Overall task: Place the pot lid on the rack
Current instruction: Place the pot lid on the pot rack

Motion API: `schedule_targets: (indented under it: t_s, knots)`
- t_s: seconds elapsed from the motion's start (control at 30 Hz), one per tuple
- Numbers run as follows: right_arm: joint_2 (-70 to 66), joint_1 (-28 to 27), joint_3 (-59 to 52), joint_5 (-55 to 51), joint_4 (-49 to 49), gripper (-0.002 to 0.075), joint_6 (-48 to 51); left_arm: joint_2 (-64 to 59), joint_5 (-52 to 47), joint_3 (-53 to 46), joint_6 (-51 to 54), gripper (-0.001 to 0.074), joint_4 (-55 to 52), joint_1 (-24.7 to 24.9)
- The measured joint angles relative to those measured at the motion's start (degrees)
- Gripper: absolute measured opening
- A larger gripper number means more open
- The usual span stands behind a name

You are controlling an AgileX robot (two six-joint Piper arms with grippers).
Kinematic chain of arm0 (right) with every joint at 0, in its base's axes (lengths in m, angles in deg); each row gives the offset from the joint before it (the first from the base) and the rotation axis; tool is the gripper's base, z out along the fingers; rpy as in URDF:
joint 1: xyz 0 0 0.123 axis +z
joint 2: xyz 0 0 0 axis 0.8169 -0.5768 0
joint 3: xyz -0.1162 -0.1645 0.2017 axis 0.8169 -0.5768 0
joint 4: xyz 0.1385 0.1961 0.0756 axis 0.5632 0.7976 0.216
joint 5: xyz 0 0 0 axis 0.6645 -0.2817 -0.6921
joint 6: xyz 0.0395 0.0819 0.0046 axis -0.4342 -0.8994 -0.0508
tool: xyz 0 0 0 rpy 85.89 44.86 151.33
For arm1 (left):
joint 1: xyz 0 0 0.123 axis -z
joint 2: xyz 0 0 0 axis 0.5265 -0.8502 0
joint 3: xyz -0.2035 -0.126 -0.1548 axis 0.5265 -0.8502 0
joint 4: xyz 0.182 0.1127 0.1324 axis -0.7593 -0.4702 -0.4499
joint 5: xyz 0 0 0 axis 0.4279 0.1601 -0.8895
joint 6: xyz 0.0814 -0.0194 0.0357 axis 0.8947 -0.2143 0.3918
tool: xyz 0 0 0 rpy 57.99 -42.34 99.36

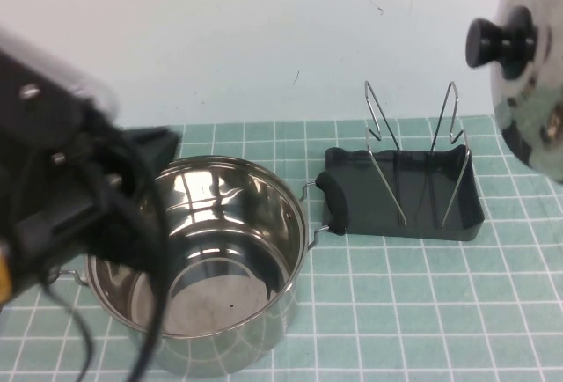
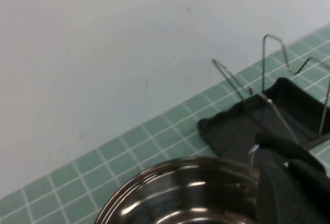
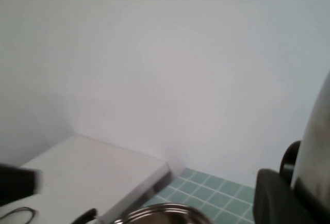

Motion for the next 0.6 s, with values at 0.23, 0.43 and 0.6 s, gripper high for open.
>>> schedule_targets:
  t_s: [0.23,0.43,0.6]
  knots:
    - [-17.0,3.3,10.6,0.5,0.0,0.0064,4.3,7.1,-5.5,-4.3,0.1,0.0000,1.2,-0.1]
    - [-26.5,12.1,17.7,7.6,0.0,0.0064,9.9,11.1,-3.9,-10.4,-3.0,-0.0001,1.6,-0.1]
    - [-33.0,14.6,20.5,12.8,0.2,0.0064,11.0,12.4,-0.6,-13.4,-7.4,-0.0001,1.7,-0.1]
